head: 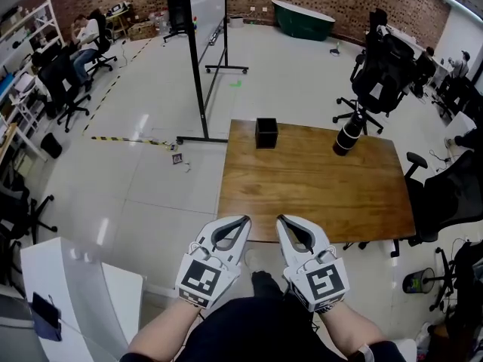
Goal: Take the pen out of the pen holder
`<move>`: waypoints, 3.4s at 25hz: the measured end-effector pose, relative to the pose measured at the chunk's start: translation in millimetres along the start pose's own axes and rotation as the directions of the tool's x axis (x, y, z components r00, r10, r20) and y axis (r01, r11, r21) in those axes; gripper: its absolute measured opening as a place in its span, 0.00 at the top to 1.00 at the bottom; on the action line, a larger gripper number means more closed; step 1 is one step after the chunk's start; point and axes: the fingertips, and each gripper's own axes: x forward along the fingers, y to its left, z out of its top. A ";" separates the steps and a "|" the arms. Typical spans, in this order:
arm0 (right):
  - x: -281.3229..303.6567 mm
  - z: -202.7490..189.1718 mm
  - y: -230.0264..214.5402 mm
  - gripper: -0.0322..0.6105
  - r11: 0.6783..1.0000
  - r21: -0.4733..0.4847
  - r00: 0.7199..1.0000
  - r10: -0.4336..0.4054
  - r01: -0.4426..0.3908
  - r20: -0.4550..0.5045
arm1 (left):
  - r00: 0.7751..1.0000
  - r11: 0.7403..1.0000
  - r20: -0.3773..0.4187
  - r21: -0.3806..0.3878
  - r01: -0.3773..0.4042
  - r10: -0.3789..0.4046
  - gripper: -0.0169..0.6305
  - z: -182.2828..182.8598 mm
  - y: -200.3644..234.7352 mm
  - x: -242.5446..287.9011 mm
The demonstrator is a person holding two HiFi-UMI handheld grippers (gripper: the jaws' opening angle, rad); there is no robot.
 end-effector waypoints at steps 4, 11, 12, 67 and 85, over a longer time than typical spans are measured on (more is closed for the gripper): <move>29.0 -7.6 -27.4 0.95 1.000 0.018 1.000 0.009 -0.009 -0.019 | 1.000 1.000 -0.021 0.003 -0.007 0.007 0.97 -7.4 19.9 32.9; 86.2 -27.2 -85.4 0.86 0.998 0.057 0.997 0.036 -0.032 -0.066 | 0.996 1.000 -0.087 -0.013 -0.009 0.008 0.97 -18.5 53.9 97.8; 94.7 -29.4 -92.5 0.85 0.998 0.057 0.997 0.041 -0.037 -0.071 | 0.996 1.000 -0.092 -0.011 -0.009 0.008 0.97 -19.9 58.7 107.1; 428.4 -226.7 -265.8 0.81 0.997 0.004 0.899 0.074 -0.080 -0.432 | 0.944 0.973 -0.326 -0.198 -0.119 0.050 0.97 -161.9 224.2 332.9; 414.5 -208.0 -291.7 0.88 0.999 -0.037 0.910 -0.024 0.009 -0.414 | 0.947 0.972 -0.318 -0.206 -0.113 0.042 0.97 -144.0 220.7 333.8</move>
